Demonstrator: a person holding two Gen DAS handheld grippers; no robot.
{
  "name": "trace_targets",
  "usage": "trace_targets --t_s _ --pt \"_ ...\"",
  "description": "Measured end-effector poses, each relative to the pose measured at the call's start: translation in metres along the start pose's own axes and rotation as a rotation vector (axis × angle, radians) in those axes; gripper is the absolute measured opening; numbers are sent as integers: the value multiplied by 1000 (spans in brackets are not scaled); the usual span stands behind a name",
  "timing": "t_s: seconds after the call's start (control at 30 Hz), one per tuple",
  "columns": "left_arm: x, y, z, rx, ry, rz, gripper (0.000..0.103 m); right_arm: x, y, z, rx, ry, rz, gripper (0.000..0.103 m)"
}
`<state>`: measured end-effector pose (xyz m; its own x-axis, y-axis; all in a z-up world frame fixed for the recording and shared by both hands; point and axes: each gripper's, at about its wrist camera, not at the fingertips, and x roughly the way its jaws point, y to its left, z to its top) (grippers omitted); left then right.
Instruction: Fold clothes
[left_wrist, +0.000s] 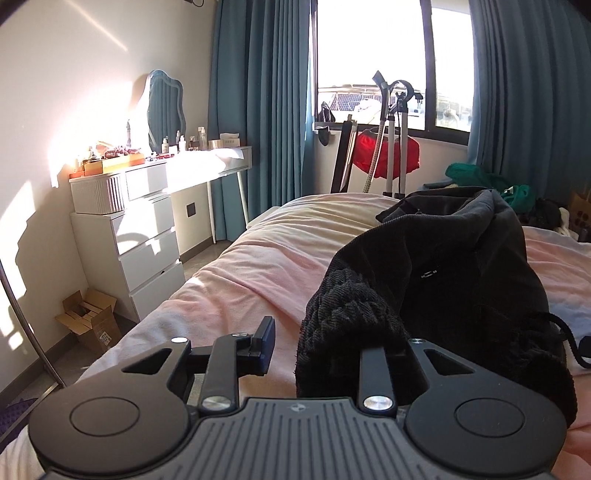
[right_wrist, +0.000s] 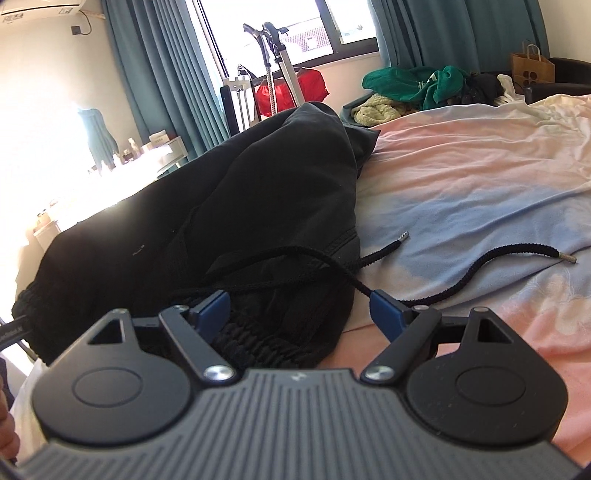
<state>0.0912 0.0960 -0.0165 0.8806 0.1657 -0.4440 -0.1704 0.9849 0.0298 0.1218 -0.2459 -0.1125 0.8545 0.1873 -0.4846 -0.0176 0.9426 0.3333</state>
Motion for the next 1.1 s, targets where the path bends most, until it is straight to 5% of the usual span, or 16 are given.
trace_targets --t_s 0.2,0.37,0.67,0.77,0.93,1.1 --pt "1 -8 -4 -11 34 8 40 16 0 -14 -19 139 -51 78" --pt "3 -11 -2 -21 49 2 40 1 -13 -17 84 213 2 78" --pt "12 -7 -5 -54 102 4 41 27 35 -25 -229 154 -10 78" --pt "11 -12 -6 -18 89 14 41 46 51 -34 -410 103 -107 67" --pt "3 -29 -9 90 18 38 41 38 43 -24 -341 57 -123 36" --pt "-9 -53 -15 233 -50 16 42 17 40 -8 -293 -30 -160 27"
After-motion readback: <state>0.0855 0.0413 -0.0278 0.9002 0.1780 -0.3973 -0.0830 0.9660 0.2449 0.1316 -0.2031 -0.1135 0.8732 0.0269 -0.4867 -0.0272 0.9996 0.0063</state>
